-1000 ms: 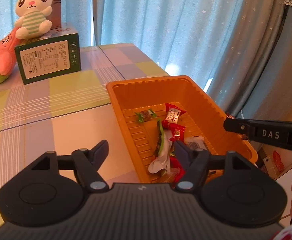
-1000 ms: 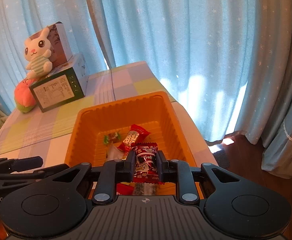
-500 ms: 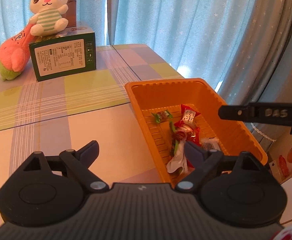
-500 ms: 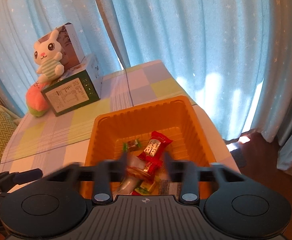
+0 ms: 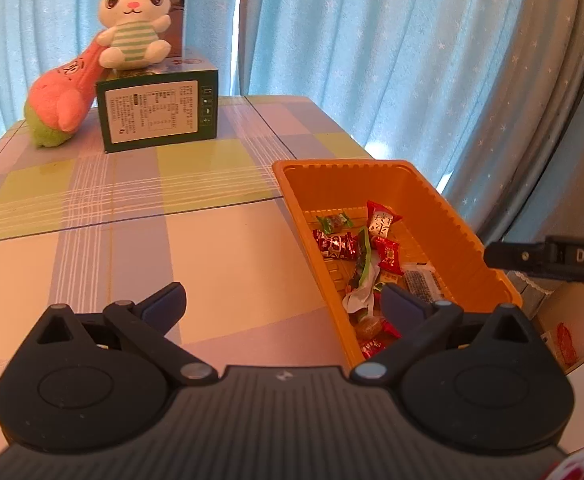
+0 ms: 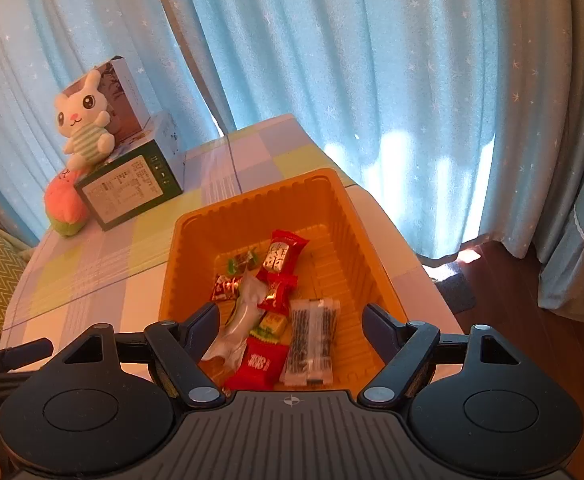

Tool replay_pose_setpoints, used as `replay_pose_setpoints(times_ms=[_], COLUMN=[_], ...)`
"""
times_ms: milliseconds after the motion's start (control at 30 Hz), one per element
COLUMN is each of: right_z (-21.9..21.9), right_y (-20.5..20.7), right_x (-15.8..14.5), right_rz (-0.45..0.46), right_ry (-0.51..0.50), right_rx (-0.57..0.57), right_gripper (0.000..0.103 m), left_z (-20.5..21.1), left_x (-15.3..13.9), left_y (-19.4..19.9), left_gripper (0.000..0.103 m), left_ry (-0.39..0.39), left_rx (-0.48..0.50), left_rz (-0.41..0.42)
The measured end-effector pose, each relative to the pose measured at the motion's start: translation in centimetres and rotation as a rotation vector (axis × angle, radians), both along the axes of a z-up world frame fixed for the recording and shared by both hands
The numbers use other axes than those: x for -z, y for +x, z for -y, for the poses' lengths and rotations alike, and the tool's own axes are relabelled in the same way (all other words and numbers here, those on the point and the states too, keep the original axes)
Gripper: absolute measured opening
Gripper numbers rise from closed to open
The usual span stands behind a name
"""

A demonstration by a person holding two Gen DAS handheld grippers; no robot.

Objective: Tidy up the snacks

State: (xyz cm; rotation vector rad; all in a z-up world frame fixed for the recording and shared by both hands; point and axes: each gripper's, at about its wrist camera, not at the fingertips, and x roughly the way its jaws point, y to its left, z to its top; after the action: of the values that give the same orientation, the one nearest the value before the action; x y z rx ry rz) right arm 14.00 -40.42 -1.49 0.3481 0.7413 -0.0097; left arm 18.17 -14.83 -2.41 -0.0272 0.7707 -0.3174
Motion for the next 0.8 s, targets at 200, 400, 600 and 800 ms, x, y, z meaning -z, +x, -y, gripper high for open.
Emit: replay_pose_setpoints(times_ms=[200, 400, 600, 800], right_z=[-1.4, -3.5, -5.9, -7.9], right_y=[-3.2, -6.8, -10.6, -14.2], right_x=[-1.7, -3.1, -4.5, -5.5], right_rz=[-0.007, -0.011, -0.003, 0.006], right_ry=[-0.019, -0.068, -0.127, -0.148], right_rx=[-0.02, -0.049, -0.085, -0.1], right_gripper=[0.078, 0.078, 0.078, 0.078], left_z=[-1.3, -2.3, -3.8, -4.7], left_x=[-2.0, -4.0, -5.3, -6.7], left_y=[-2.8, -7.0, -11.2, -15.1], left_gripper=[0.103, 0.103, 0.103, 0.103], left_ry=[-0.019, 0.009, 0.031, 0.055], left_rx=[-0.028, -0.062, -0.11, -0.158], left_rz=[-0.036, -0.01, -0.002, 0.018])
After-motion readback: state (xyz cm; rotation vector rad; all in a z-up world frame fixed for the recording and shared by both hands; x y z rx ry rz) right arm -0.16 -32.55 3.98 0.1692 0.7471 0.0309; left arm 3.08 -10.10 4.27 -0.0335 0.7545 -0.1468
